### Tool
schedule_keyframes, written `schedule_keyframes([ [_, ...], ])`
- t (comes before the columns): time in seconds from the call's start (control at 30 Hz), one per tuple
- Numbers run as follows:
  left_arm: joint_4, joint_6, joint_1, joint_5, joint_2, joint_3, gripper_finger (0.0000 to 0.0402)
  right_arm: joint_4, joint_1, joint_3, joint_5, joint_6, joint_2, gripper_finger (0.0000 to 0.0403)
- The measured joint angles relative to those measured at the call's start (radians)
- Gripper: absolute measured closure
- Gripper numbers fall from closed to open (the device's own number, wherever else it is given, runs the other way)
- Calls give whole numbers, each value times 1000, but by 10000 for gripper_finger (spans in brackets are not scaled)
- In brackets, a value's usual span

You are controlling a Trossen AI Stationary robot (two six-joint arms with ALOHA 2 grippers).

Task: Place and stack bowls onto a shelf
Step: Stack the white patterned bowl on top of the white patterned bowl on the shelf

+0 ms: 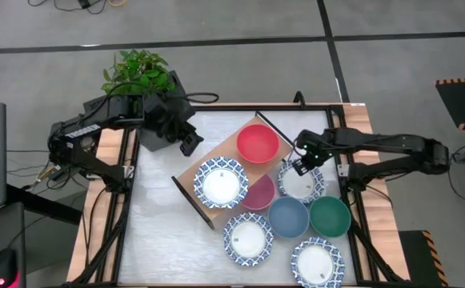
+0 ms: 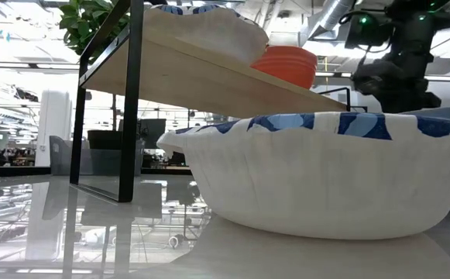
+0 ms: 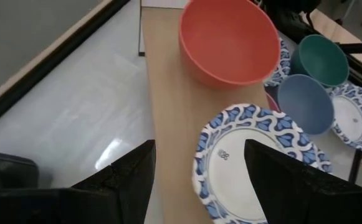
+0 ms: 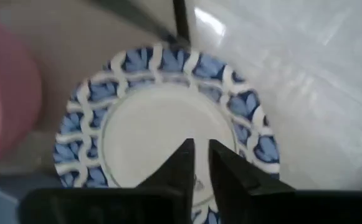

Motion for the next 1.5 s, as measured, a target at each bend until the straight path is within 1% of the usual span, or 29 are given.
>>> schedule_keyframes([
  [0.1, 0, 23, 13, 13, 0, 0, 173, 4, -18, 0, -34, -26, 27, 277],
  [0.17, 0, 31, 18, 15, 0, 0, 173, -5, -35, 0, -32, -28, 42, 238],
  [0.3, -1, 46, 19, 16, 0, 0, 173, -86, -78, 0, 25, -12, 84, 164],
  [0.4, -1, 46, 19, 16, 0, 0, 173, -165, -94, 0, 56, -11, 108, 135],
  [0.57, -1, 46, 19, 15, 0, 0, 173, -174, -54, -1, 67, 26, 111, 128],
  [0.63, -1, 46, 19, 16, 0, 0, 173, -182, -24, -4, 95, 69, 103, 128],
  [0.7, -1, 46, 19, 15, 0, 0, 173, -170, 7, -30, 101, 129, 86, 127],
  [0.87, 2, 46, 20, 1, 0, 0, 173, -137, 54, -131, 101, 291, 5, 127],
  [0.97, 16, 46, 20, -3, 0, 0, 173, -98, 70, -146, 103, 329, -55, 127],
  [1.07, 18, 45, 20, -3, 0, 0, 173, -98, 73, -148, 104, 340, -80, 127],
  [1.2, 18, 26, 20, -4, 0, 0, 173, -95, 72, -148, 110, 352, -64, 127],
  [1.37, 17, 20, 20, -4, 0, 0, 173, -89, 72, -148, 113, 356, 17, 128],
  [1.5, 15, 19, 20, -4, 0, 0, 173, -88, 87, -149, 122, 352, 70, 143],
])
